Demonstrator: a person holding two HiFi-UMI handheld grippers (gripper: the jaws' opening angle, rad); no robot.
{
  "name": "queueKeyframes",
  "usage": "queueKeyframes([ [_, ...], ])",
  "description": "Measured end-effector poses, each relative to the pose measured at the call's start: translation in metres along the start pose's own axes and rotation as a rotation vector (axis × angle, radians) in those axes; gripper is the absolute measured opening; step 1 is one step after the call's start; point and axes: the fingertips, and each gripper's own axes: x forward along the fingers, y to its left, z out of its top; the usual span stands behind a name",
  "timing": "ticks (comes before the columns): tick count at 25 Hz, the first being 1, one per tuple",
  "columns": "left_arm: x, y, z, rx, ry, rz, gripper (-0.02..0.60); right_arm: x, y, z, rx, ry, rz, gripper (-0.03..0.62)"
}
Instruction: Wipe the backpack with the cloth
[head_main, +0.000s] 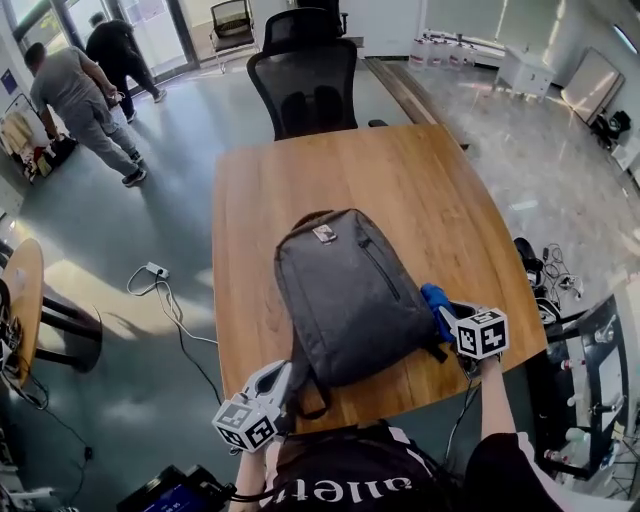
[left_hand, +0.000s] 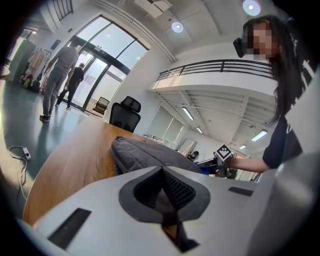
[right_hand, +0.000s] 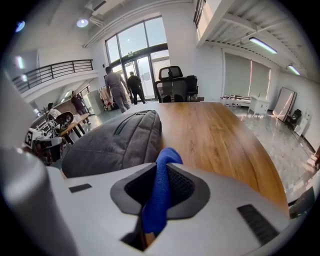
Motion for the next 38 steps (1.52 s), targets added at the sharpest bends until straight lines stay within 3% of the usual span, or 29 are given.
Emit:
queueKeyframes([
  [8, 0.004, 0.026, 0.005, -0.031, -0.007, -0.010, -0.002, 0.048, 0.001, 0.051, -0.053, 0.055, 0.021, 0.061],
  [18, 0.018, 0.053, -0.002, -0.086, -0.004, -0.018, -0.002, 0.112, -0.003, 0.122, -0.038, 0.058, 0.034, 0.061],
  [32, 0.019, 0.080, 0.002, -0.123, -0.003, -0.008, -0.002, 0.183, 0.010, 0.212, -0.200, 0.077, 0.017, 0.061],
  [38, 0.016, 0.094, -0.003, -0.143, 0.001, 0.000, -0.002, 0.209, 0.010, 0.238, -0.285, 0.108, -0.029, 0.061],
])
